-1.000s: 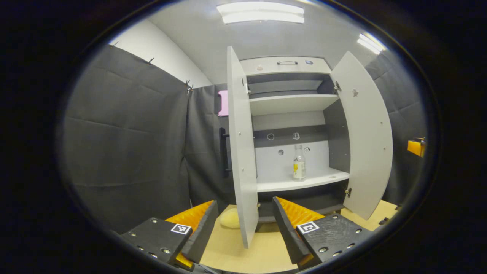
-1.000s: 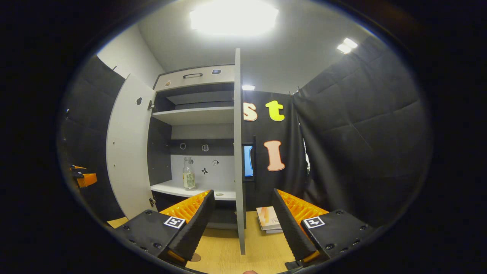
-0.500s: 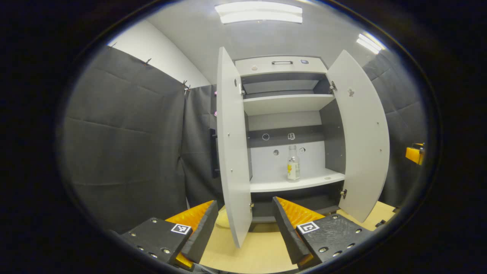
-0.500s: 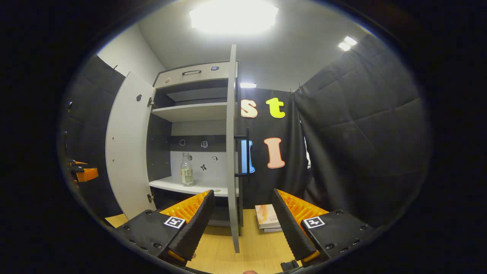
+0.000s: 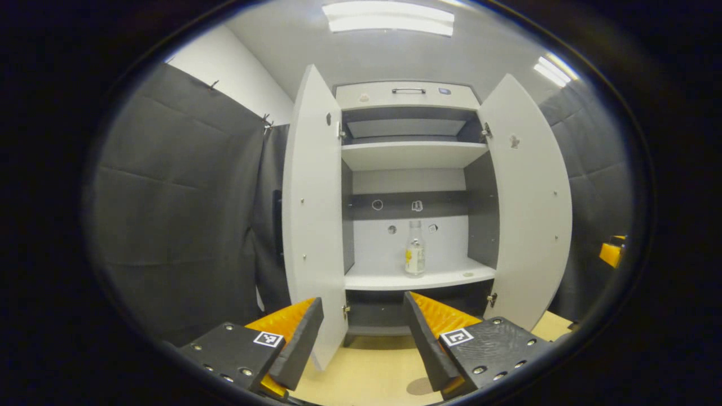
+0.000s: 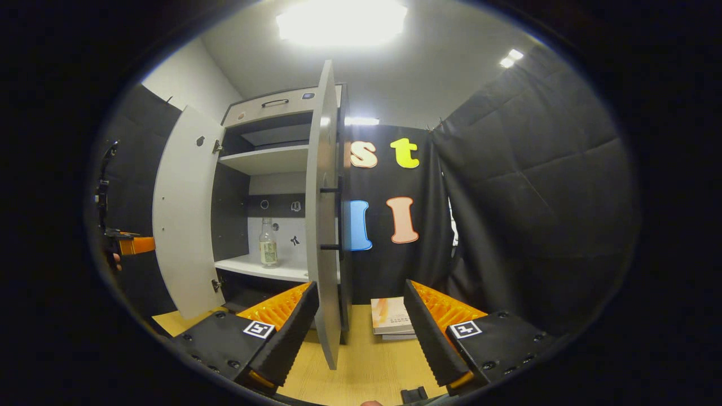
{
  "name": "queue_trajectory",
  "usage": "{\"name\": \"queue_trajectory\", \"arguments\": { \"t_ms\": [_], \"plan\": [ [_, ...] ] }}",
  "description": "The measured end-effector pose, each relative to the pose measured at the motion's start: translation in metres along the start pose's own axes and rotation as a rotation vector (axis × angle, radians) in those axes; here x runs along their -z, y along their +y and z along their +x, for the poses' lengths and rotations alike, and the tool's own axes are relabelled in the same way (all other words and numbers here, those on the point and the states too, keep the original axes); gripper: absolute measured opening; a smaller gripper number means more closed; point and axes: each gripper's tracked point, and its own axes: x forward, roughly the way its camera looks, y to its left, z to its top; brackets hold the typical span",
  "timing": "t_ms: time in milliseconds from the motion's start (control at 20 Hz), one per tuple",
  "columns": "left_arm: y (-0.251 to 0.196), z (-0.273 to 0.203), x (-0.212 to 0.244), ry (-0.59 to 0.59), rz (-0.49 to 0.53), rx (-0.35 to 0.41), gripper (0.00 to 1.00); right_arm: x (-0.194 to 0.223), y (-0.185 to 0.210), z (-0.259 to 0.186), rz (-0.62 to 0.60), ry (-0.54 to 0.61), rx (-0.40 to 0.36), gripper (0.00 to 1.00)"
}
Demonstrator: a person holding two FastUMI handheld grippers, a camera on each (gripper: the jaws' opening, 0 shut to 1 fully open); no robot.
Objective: Grasp the bottle in the cabinet with the left hand and place it on the coaster, then close the right door with the right hand and the left door with the left hand.
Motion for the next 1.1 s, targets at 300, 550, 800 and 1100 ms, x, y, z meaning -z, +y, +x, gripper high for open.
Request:
{"name": "queue_trajectory", "arguments": {
  "t_ms": [300,550,800,1100],
  "plan": [
    [-0.024,0.047,-0.013,-0.019,0.000,0.060,0.87,0.000,-0.012,0.008,-0.022,0.001,0.030,0.96],
    [-0.046,0.100,-0.017,-0.018,-0.027,0.128,0.85,-0.004,-0.015,0.017,-0.049,-0.011,0.067,0.96],
    [-0.070,0.151,-0.022,-0.030,-0.027,0.193,0.85,-0.001,-0.025,0.026,-0.046,-0.007,0.130,0.97],
    [-0.098,0.211,-0.032,-0.033,-0.025,0.254,0.85,0.001,-0.045,0.031,-0.066,-0.003,0.228,0.97]
  ]
}}
